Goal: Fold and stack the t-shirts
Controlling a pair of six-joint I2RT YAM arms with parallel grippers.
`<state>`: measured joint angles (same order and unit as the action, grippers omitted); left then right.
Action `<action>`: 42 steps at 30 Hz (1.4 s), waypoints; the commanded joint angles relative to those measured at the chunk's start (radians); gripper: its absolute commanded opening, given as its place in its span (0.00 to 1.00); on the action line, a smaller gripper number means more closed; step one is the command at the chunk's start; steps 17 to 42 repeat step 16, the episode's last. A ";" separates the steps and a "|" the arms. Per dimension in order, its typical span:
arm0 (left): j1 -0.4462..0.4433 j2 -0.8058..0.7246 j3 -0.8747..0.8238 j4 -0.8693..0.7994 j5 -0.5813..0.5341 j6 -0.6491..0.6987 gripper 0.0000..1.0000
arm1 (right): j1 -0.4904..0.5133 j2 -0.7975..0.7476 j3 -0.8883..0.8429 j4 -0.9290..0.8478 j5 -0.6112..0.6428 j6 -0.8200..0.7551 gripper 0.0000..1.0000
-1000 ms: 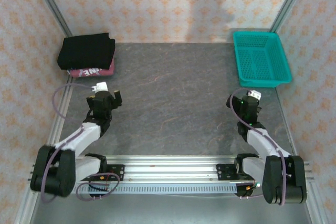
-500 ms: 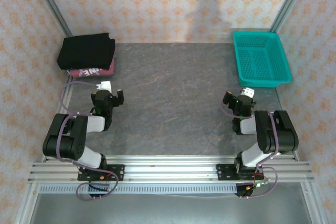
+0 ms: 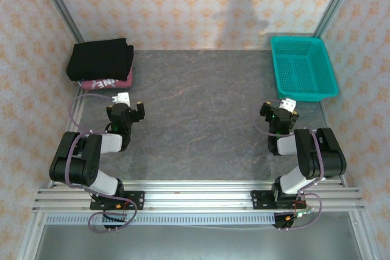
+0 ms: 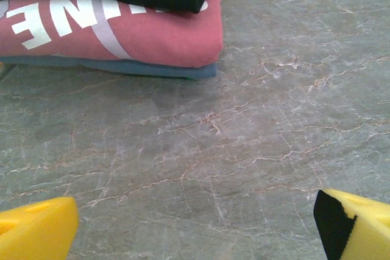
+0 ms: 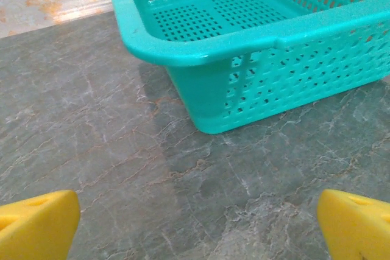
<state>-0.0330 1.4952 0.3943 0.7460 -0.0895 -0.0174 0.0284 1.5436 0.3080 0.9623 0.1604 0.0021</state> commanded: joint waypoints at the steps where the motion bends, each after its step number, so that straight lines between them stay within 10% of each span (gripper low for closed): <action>1: -0.005 0.000 0.023 0.012 -0.033 0.011 1.00 | 0.007 0.001 0.060 -0.044 0.025 -0.007 0.99; 42: -0.007 0.000 0.024 0.010 -0.032 0.013 1.00 | -0.001 -0.002 0.068 -0.059 -0.080 -0.037 0.99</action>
